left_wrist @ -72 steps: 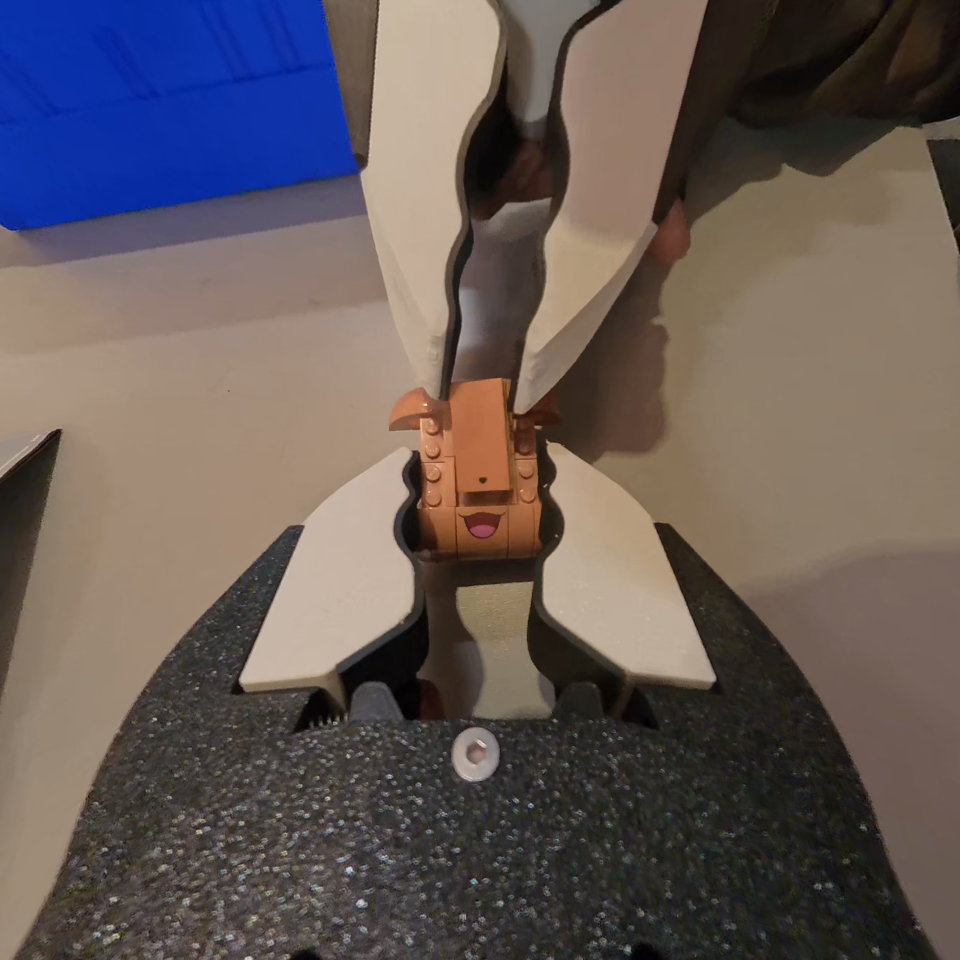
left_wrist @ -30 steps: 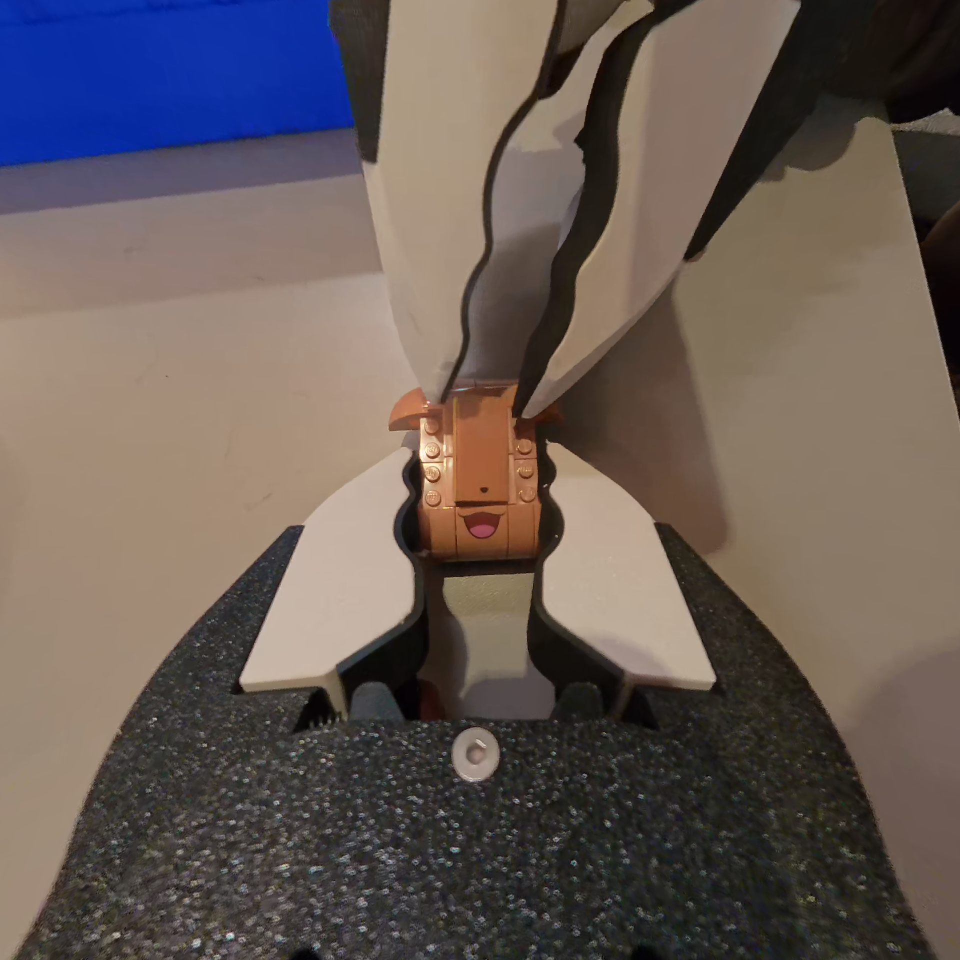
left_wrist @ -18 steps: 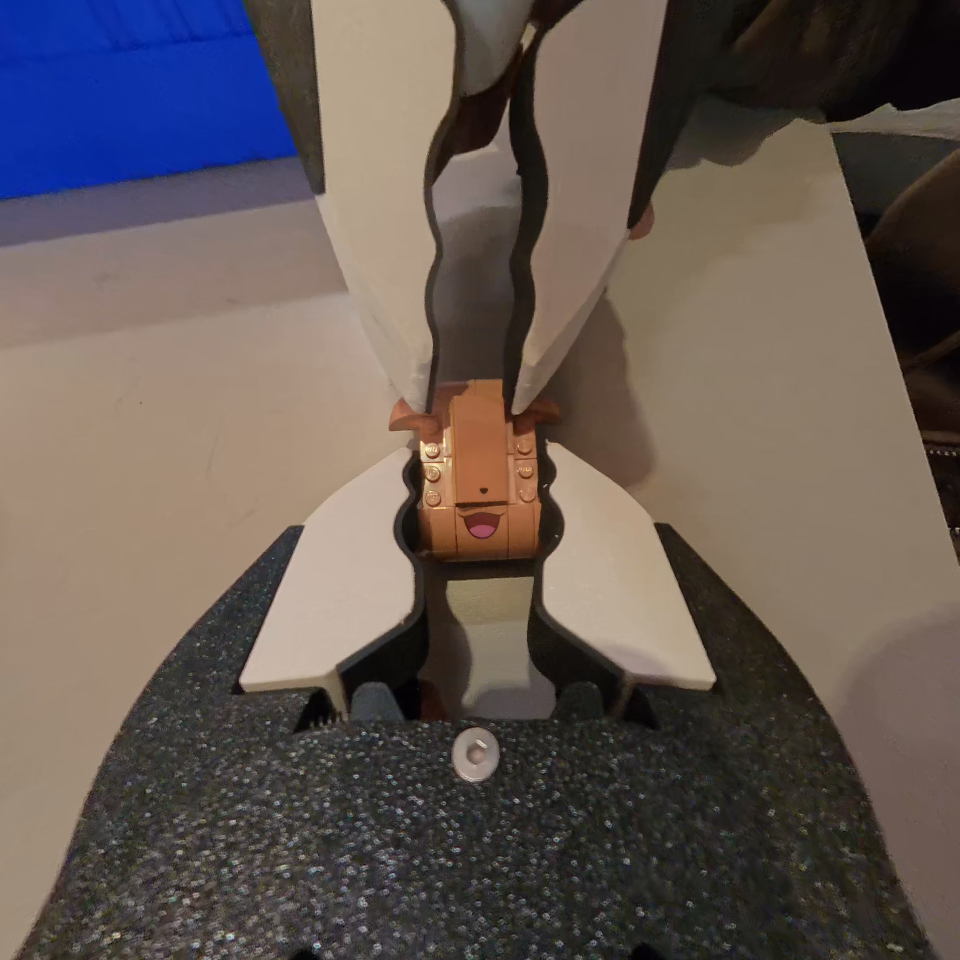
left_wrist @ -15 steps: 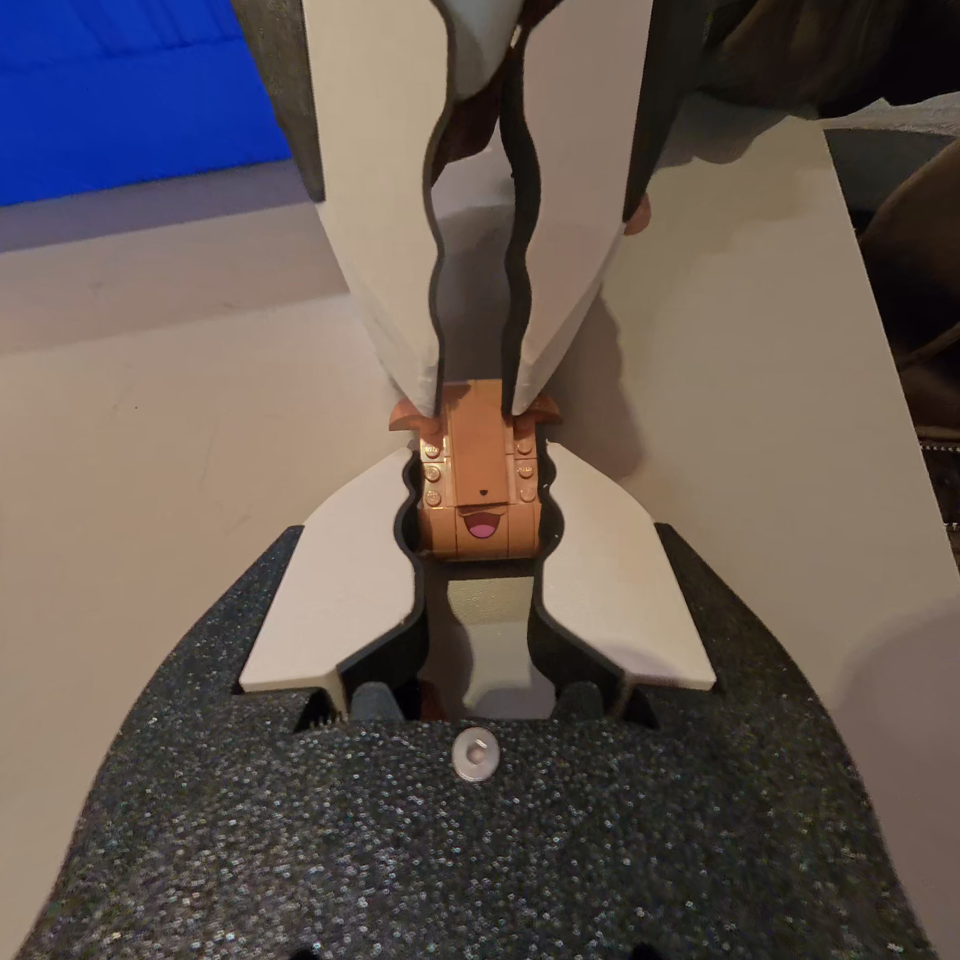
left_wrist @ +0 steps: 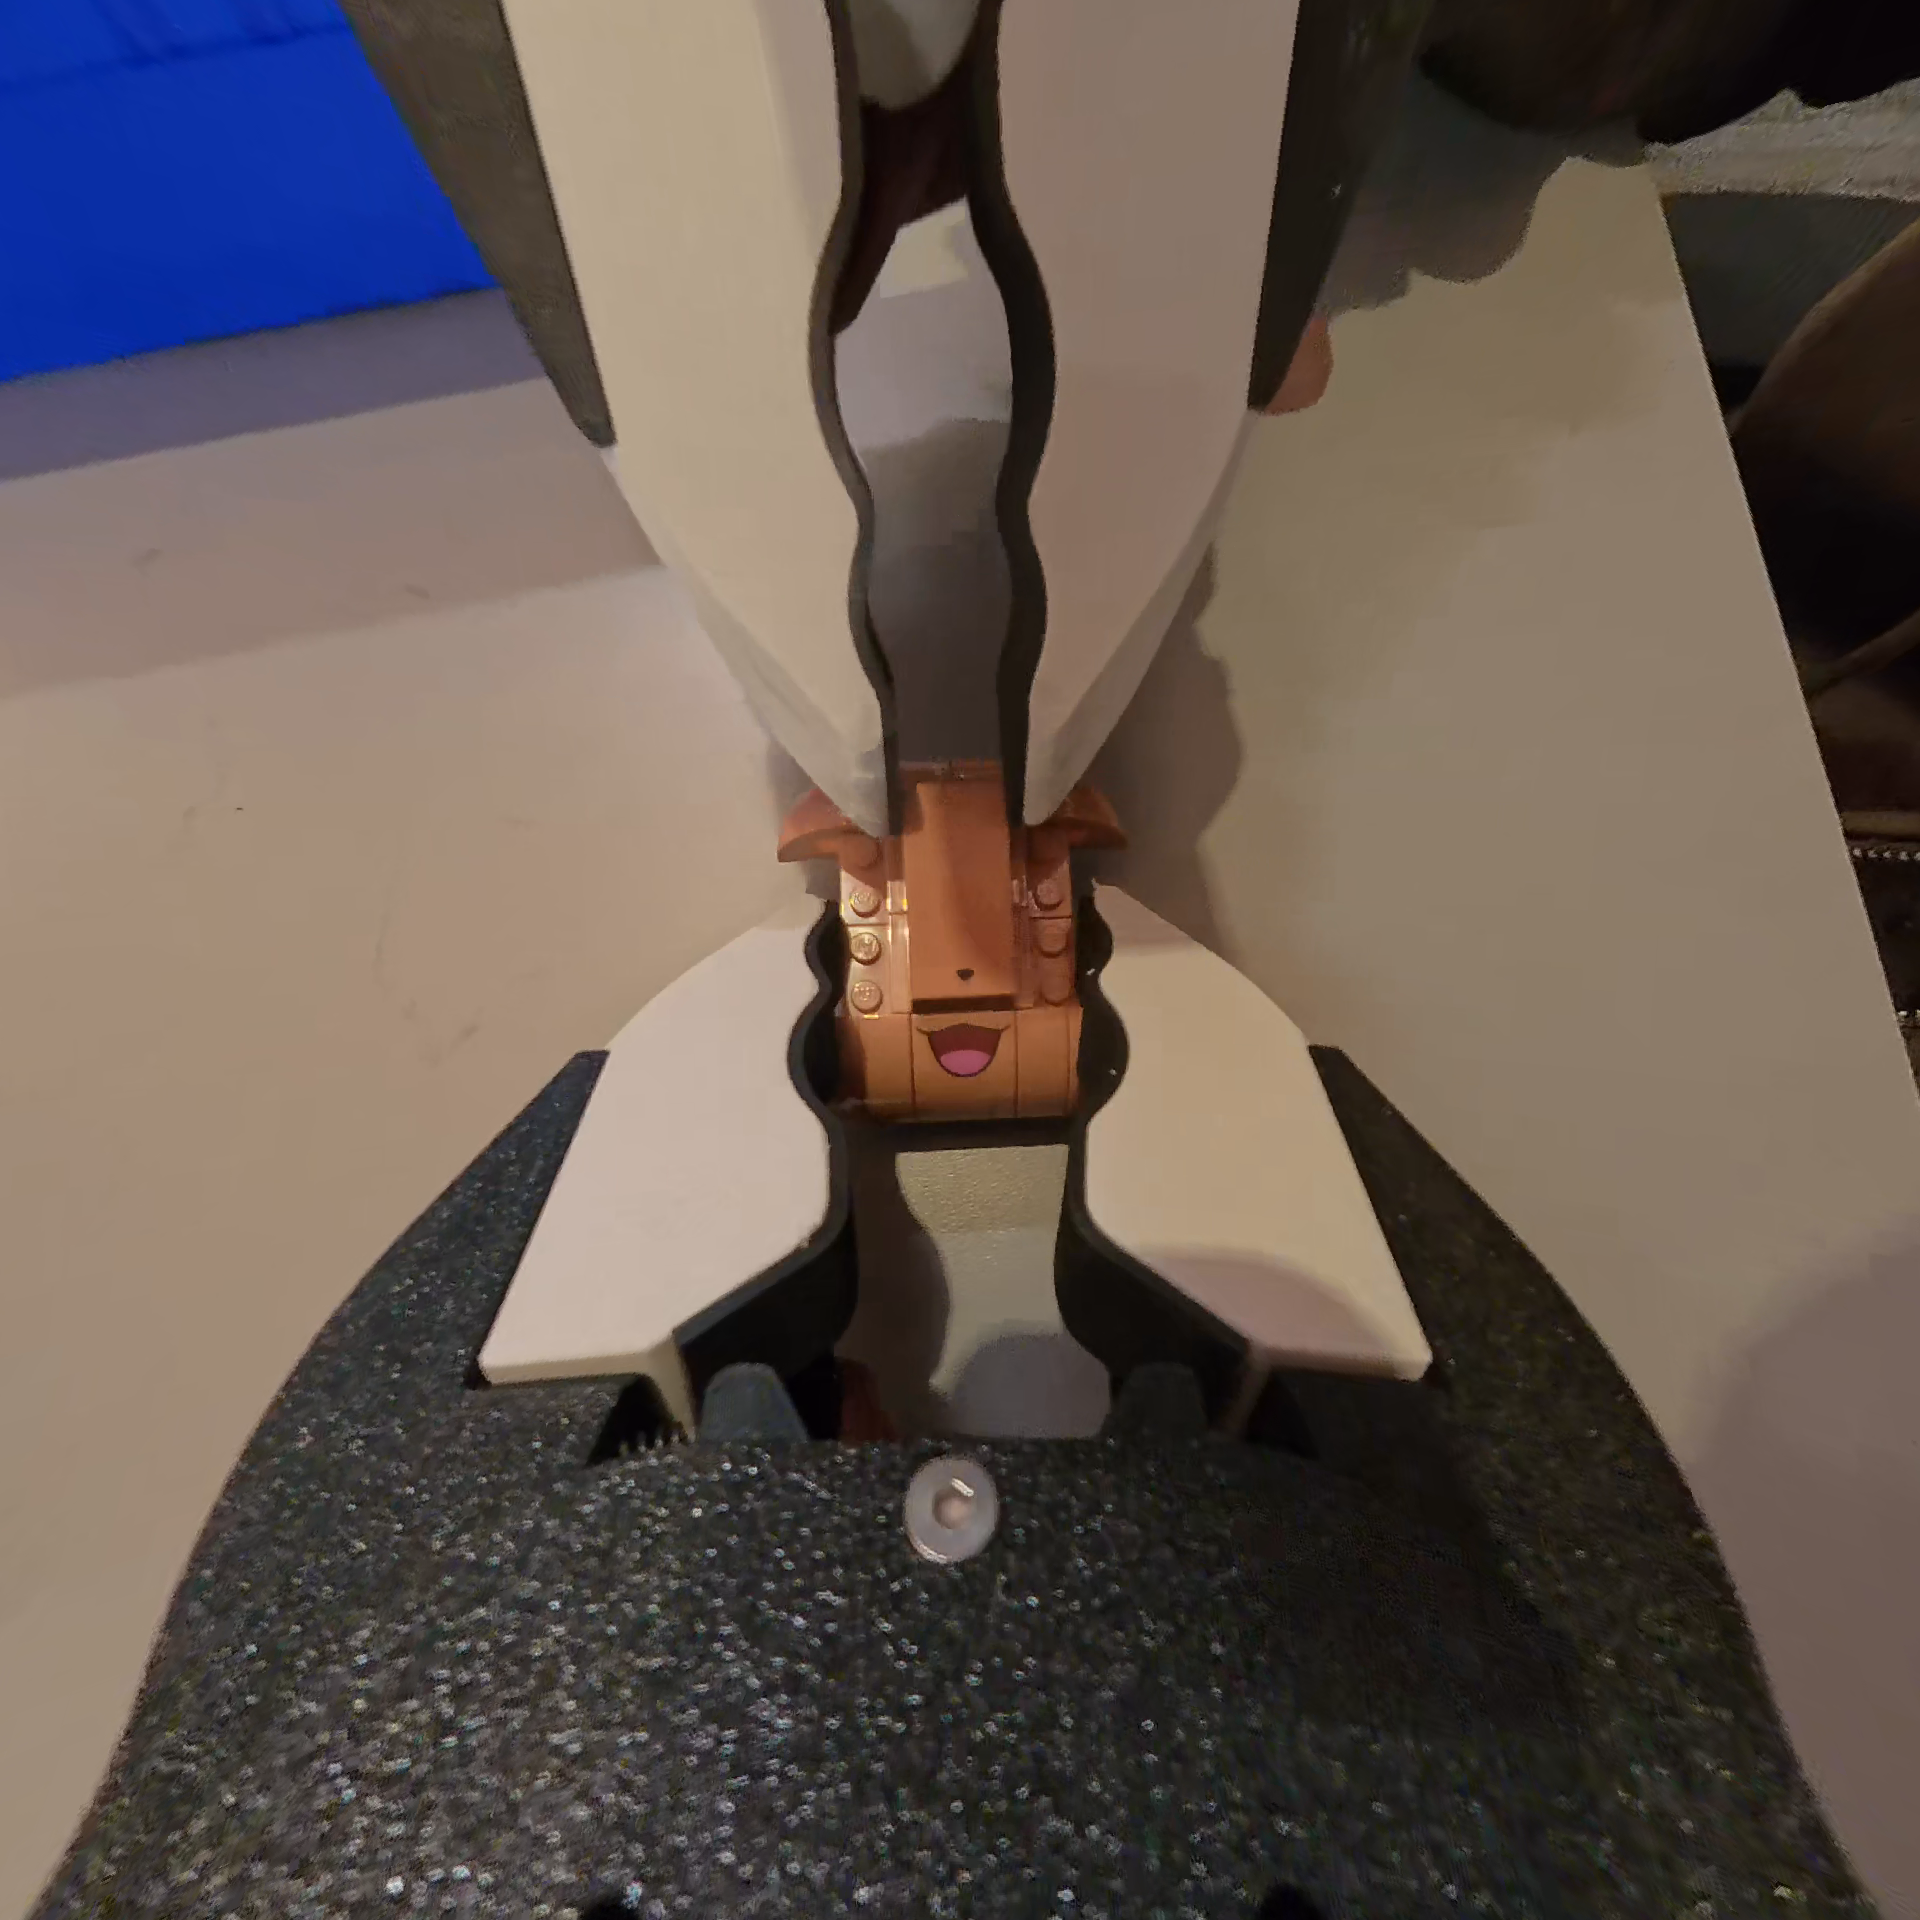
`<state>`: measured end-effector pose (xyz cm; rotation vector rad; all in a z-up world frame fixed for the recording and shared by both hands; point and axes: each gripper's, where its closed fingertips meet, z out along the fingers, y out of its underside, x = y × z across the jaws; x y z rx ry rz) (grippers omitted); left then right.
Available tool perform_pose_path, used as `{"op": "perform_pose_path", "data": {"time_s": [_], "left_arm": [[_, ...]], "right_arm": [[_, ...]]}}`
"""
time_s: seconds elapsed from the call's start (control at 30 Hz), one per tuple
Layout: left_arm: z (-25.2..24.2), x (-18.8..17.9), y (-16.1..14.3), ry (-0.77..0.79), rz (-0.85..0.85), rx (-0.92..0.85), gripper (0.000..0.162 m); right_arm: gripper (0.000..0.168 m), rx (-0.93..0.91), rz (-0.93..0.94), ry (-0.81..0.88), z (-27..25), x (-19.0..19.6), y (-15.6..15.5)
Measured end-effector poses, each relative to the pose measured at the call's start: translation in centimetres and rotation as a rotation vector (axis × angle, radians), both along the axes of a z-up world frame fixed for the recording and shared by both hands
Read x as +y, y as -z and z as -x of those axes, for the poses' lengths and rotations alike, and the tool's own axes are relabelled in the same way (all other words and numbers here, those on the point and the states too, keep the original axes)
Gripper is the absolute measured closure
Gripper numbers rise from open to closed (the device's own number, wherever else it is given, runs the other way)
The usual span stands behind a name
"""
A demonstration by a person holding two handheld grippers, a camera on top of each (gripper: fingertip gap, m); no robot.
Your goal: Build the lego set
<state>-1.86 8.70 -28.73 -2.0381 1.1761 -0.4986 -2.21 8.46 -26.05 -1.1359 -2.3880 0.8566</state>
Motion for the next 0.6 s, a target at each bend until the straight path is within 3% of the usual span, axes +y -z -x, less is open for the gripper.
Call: {"op": "perform_pose_path", "data": {"time_s": [0.6], "left_arm": [[-0.15, -0.18, 0.08, 0.003, 0.001, 0.02, 0.119]], "right_arm": [[0.153, -0.171, -0.06, 0.063, -0.37, 0.0, 0.0]]}}
